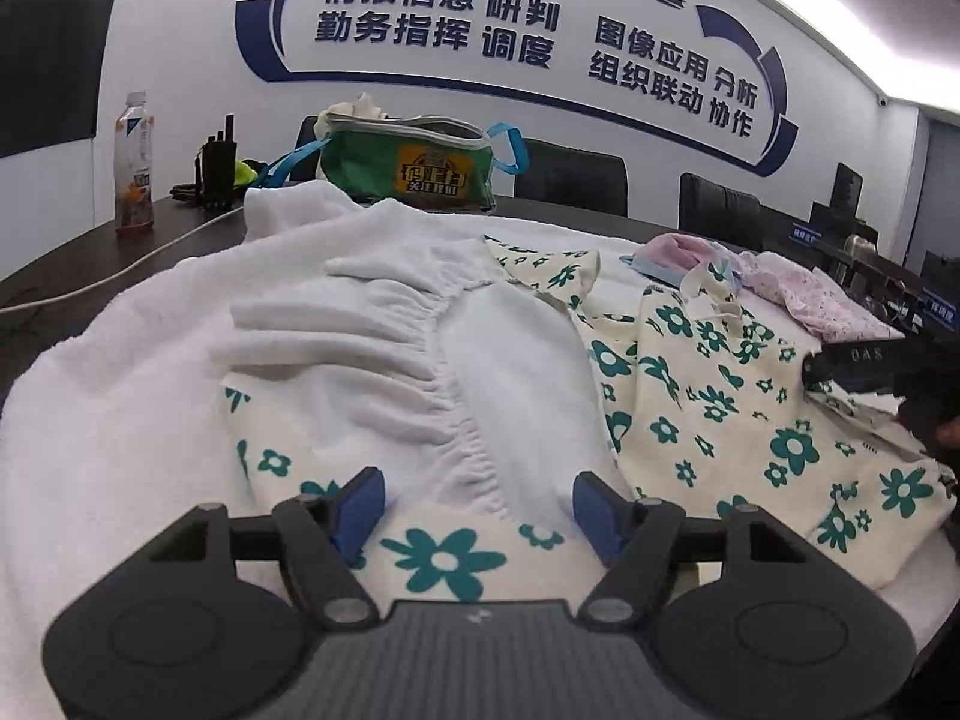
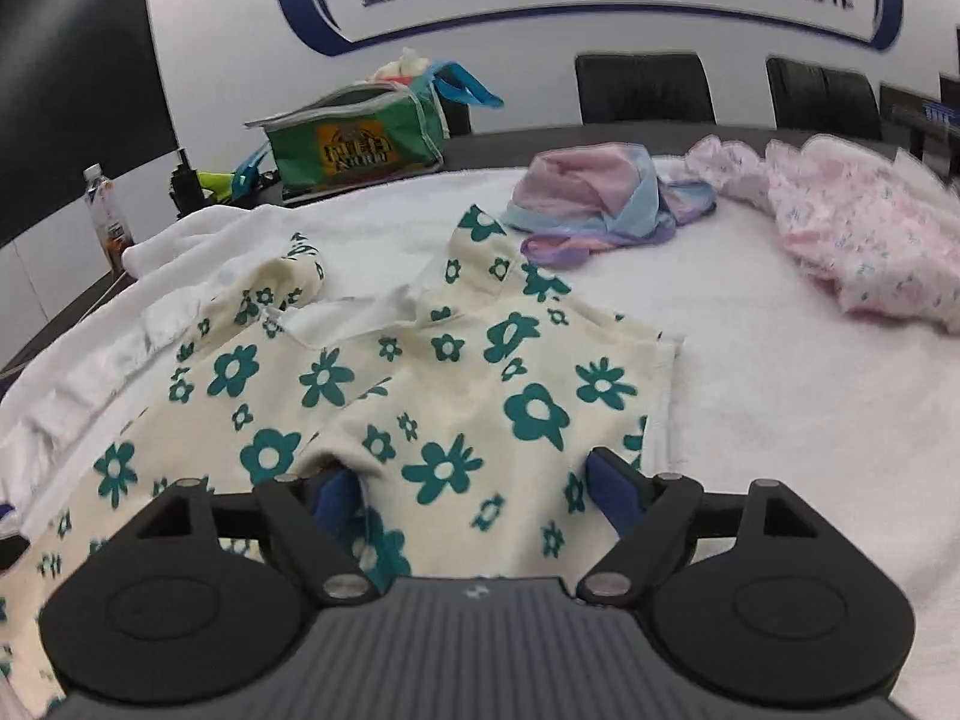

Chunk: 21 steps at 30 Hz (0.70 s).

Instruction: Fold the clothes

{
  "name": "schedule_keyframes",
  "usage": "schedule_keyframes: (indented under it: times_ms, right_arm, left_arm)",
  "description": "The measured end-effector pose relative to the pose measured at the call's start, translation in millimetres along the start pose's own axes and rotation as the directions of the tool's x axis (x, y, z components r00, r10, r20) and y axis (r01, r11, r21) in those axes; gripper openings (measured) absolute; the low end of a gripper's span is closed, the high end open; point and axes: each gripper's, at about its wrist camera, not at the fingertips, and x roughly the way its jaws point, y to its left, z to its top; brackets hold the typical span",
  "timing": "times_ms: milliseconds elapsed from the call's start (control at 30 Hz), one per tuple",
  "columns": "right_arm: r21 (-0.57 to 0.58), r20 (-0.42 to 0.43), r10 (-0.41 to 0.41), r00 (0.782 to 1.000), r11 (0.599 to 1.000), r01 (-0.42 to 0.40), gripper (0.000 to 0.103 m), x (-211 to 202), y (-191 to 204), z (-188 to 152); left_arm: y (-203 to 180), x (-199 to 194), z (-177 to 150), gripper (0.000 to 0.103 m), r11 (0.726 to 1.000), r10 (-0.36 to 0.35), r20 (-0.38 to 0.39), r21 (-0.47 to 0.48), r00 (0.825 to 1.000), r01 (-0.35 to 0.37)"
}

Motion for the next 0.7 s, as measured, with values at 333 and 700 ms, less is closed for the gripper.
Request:
schedule_keyframes:
  times_ms: [333,700]
  right_arm:
    - [-0.065,0.081,-0.037,0.996,0.997,0.042,0.007,-21.2,14.3,3.4]
    - [-0.048,0.109,-0.130,0.986,0.990,0.136,0.049,-54.7,2.7,10.8]
  left_arm:
    - [-7.3,4.2,0.3,0.077,0.999,0.006,-0.022,0.054,1.000,-0.005]
    - [-5.1,3.8,0.1,0.079,0.999,-0.013,-0.021,0.043,1.000,0.014]
